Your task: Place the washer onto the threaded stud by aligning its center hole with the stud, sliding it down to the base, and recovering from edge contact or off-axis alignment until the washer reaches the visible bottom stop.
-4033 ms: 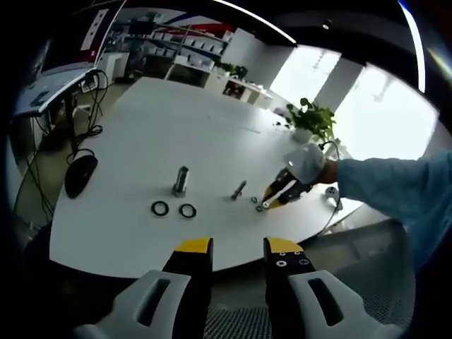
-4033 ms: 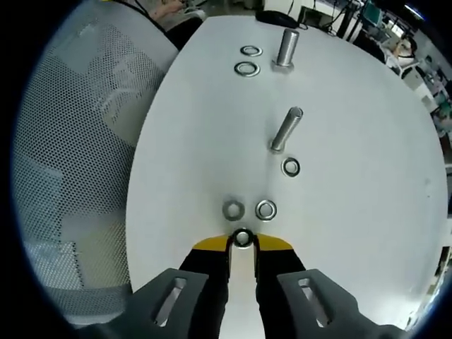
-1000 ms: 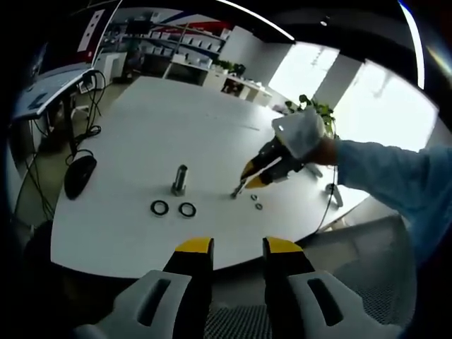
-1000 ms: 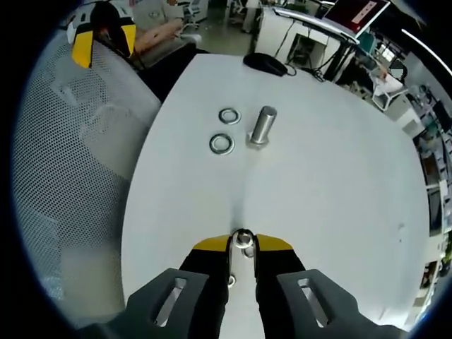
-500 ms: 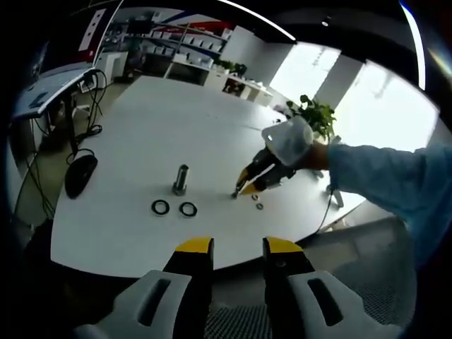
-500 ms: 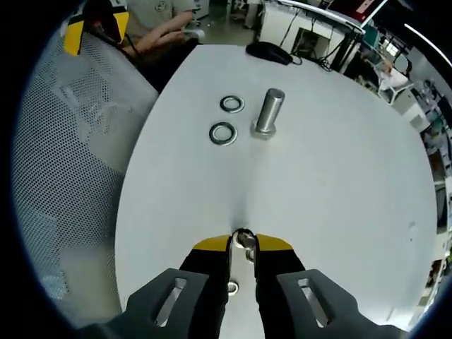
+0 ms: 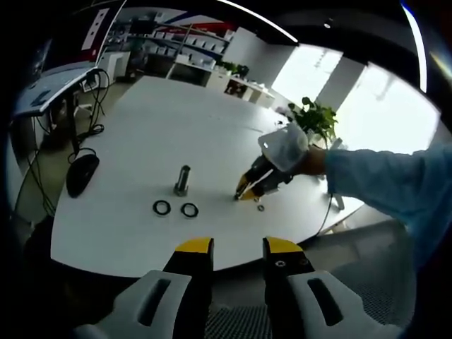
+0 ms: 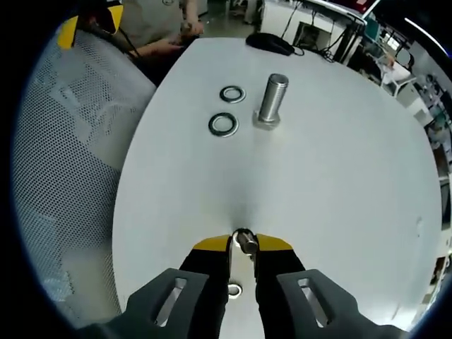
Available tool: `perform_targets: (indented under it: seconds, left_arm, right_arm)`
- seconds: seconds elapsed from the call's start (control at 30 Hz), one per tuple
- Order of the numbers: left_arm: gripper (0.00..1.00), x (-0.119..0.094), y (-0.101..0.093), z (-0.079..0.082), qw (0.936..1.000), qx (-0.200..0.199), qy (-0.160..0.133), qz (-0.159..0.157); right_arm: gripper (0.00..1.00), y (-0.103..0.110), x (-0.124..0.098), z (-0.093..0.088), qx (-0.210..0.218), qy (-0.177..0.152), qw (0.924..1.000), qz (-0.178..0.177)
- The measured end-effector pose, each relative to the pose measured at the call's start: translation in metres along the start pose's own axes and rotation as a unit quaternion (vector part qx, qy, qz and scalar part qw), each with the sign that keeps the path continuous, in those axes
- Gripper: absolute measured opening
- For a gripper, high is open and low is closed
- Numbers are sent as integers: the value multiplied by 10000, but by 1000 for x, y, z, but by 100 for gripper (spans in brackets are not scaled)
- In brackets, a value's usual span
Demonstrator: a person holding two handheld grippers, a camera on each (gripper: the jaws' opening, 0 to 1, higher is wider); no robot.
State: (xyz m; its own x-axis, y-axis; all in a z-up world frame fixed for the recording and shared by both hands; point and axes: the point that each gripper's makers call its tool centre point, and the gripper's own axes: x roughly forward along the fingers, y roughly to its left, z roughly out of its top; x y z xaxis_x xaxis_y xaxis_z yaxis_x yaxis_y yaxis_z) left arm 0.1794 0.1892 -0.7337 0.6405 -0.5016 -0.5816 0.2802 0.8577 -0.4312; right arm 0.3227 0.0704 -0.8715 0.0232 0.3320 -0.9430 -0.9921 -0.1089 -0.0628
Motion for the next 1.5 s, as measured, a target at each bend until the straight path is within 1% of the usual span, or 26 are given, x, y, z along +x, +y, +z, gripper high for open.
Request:
perform_targets:
  seconds: [0.33,0.4,0.47,0.5,0.53,0.6,0.63,0.7,0.97,1.2,1.37,1.47,1.5]
  left_arm:
    - [26,0,0,0,10000,-16,-8,4]
    - [26,0,1,1,10000,-17,-7,6]
    - [26,0,0,1,10000,-16,-4,2]
    - [26,0,0,0,10000,-12,3,-1]
    - [26,0,0,0,10000,-7,8,-5]
    - [26,1,0,0,10000,2,21,-13]
    - [26,1,0,0,10000,7,23,-18]
    - [26,1,-1,0,10000,11,24,-21]
    - [26,1,-3,0,10000,57,35,-68]
    - [26,1,-4,0,9999,99,42,-113]
    - [26,1,-5,0,9998,126,39,-125]
    - [26,1,-5,0,9998,131,50,-135]
    - [26,1,-5,-1,9998,138,59,-141]
  right_arm:
    - [14,-1,2,1,174,-66,9998,63]
    - [14,-2,2,1,160,-83,9998,72]
    - [14,-5,2,1,60,-88,9999,-14]
    - [15,-5,1,-1,14,-64,10000,-59]
    - [18,-6,1,0,-15,-84,9999,-102]
    - [30,-8,-1,0,107,-150,9997,-152]
    - [33,-7,-3,0,226,-192,9995,-140]
    - [32,-9,-7,0,264,-268,9992,-128]
    - [35,-12,-26,-2,659,-540,9961,-246]
    - [36,-6,-44,-14,861,-628,9937,-334]
    - [36,-1,-58,-27,1063,-697,9911,-393]
    - [37,2,-68,-35,1249,-825,9878,-440]
    - [37,4,-72,-35,1289,-928,9864,-412]
